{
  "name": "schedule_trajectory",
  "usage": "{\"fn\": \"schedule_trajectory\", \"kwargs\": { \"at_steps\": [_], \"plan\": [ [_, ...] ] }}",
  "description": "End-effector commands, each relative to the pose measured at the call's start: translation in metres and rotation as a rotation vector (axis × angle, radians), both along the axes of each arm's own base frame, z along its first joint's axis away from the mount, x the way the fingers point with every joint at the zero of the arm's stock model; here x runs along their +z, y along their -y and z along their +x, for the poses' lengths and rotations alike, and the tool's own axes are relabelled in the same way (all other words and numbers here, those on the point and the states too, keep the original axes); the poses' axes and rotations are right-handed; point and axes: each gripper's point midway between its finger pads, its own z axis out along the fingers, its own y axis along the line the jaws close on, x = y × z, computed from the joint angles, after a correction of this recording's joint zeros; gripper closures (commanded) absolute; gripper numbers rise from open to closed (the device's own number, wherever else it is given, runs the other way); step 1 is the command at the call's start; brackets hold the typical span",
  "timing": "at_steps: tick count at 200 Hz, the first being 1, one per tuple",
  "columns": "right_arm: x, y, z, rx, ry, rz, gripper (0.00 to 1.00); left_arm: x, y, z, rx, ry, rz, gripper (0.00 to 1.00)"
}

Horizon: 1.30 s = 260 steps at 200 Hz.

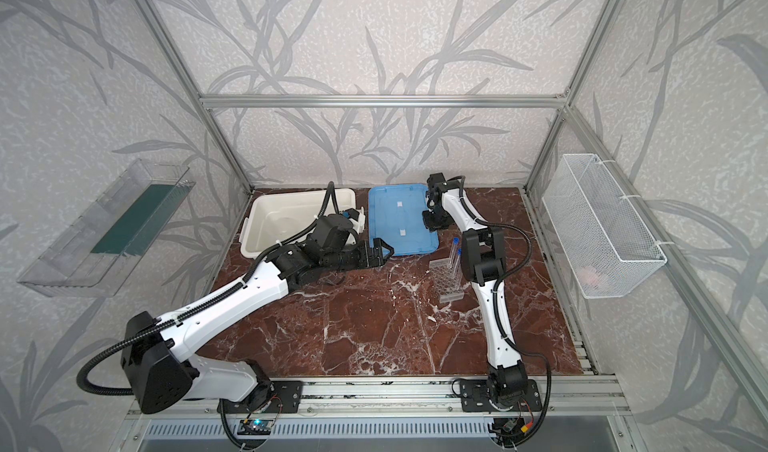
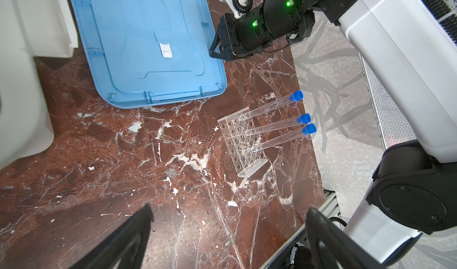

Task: Organize the chemistry lab equipment
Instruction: 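Grip the blue lid's edge with the right gripper while the left gripper approaches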

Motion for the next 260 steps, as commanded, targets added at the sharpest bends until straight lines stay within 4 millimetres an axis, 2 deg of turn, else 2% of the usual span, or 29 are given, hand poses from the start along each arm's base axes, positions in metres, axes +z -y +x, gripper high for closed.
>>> {"fn": "schedule_trajectory", "kwargs": {
  "at_steps": [1, 39, 67, 90, 105, 119, 156, 184, 203, 231, 260],
  "plan": [
    [0.003, 0.002, -0.009, -0.013, -0.016, 0.012, 0.73, 0.007, -0.006, 0.000, 0.030, 0.025, -0.011, 0.02],
    [0.013, 0.001, -0.012, -0.022, 0.008, 0.041, 0.72, 0.007, -0.006, -0.001, 0.029, 0.028, -0.008, 0.02],
    [0.004, 0.010, -0.018, -0.014, -0.024, -0.011, 0.73, 0.007, -0.006, -0.002, 0.027, 0.027, -0.012, 0.02],
    [0.001, 0.007, -0.021, -0.008, -0.032, 0.005, 0.75, 0.005, -0.008, -0.002, 0.029, 0.025, -0.008, 0.02],
    [0.001, 0.007, -0.020, -0.015, -0.023, 0.011, 0.69, 0.005, -0.008, -0.002, 0.030, 0.025, -0.007, 0.02],
    [0.004, 0.003, -0.020, -0.017, -0.028, 0.031, 0.65, 0.005, -0.008, -0.003, 0.028, 0.024, -0.010, 0.02],
    [0.021, 0.001, -0.019, -0.026, 0.013, 0.053, 0.65, 0.004, -0.011, -0.004, 0.038, 0.026, -0.007, 0.02],
    [0.026, 0.000, -0.023, -0.024, 0.009, 0.070, 0.65, 0.005, -0.011, -0.004, 0.036, 0.029, -0.007, 0.02],
    [0.022, -0.001, -0.027, -0.018, -0.009, 0.077, 0.68, 0.004, -0.012, -0.004, 0.037, 0.029, -0.004, 0.02],
    [0.007, 0.010, -0.030, -0.017, -0.033, -0.001, 0.70, 0.003, -0.011, -0.004, 0.036, 0.028, -0.005, 0.02],
    [0.002, 0.012, -0.030, -0.013, -0.031, -0.019, 0.73, 0.003, -0.011, -0.004, 0.036, 0.026, -0.003, 0.02]
  ]
}}
